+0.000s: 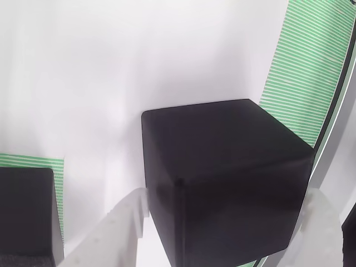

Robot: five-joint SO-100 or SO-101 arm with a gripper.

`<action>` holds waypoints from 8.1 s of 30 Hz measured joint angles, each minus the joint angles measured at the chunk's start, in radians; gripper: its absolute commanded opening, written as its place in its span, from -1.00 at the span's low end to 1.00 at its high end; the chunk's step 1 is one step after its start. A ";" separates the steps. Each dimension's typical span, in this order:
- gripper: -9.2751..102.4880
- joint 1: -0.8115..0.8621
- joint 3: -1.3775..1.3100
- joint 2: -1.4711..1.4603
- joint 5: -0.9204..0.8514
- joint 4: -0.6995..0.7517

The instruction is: Stack 3 Blocks on the chosen place.

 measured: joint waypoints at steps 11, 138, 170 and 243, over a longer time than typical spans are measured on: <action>-0.41 0.000 0.002 0.002 0.000 -0.009; -0.26 0.676 0.868 0.707 -0.239 -0.052; -0.26 0.476 0.667 0.506 -0.167 -0.034; -0.44 0.399 0.778 0.683 0.278 -0.140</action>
